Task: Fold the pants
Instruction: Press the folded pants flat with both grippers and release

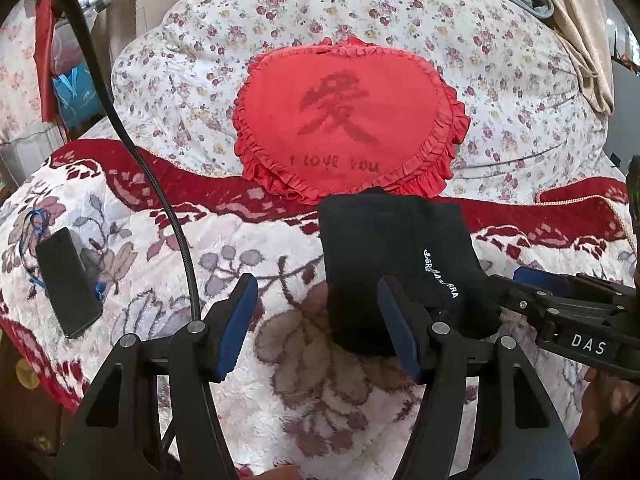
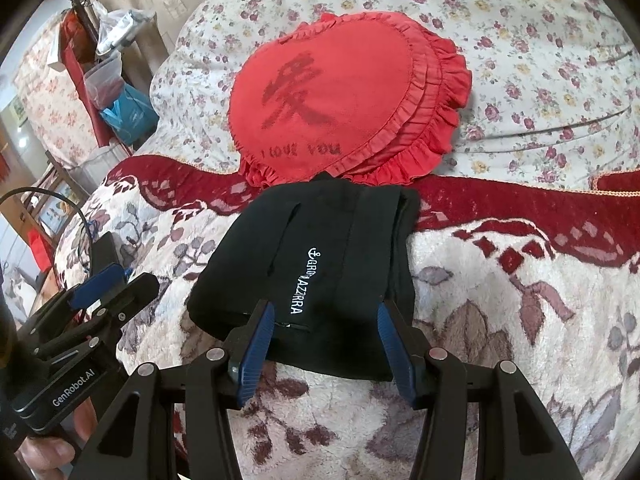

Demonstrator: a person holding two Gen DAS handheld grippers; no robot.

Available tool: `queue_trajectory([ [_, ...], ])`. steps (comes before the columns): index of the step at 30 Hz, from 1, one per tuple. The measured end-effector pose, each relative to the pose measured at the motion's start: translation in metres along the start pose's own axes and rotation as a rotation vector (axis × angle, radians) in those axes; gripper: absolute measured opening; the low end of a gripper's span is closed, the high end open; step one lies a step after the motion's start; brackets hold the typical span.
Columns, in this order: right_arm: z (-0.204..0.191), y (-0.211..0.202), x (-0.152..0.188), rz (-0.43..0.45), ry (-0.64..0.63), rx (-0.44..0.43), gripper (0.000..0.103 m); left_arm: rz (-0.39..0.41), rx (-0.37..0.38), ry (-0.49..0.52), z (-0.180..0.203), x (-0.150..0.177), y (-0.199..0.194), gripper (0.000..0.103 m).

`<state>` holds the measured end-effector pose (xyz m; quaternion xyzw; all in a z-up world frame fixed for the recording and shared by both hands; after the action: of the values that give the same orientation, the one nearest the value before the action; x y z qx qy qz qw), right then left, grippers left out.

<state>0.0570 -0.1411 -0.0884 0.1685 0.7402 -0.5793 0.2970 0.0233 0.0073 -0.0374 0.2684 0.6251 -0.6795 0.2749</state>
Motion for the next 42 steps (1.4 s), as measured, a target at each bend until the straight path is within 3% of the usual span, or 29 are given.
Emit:
queue_trajectory([
  [31,-0.005,0.016,0.004,-0.043,-0.011,0.0,0.059,-0.03,-0.008,0.009,-0.002,0.004,0.014,0.063],
  [42,0.017,0.014,0.002,-0.017,0.019,0.019,0.059,-0.016,0.008,-0.031,-0.017,0.004,0.015,0.063],
])
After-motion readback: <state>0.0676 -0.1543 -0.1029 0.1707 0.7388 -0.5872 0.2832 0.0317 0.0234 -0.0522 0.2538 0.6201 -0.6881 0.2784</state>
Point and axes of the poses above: each gripper's, at about its wrist camera, not at the fingertips, and y roughly the way its jaws point, z to its right, x to its underside, the point moved 8 cm from there along y, roughly the way its jaws point, and after that the axes turned 7 degrees about x, right-handed, at the moved point
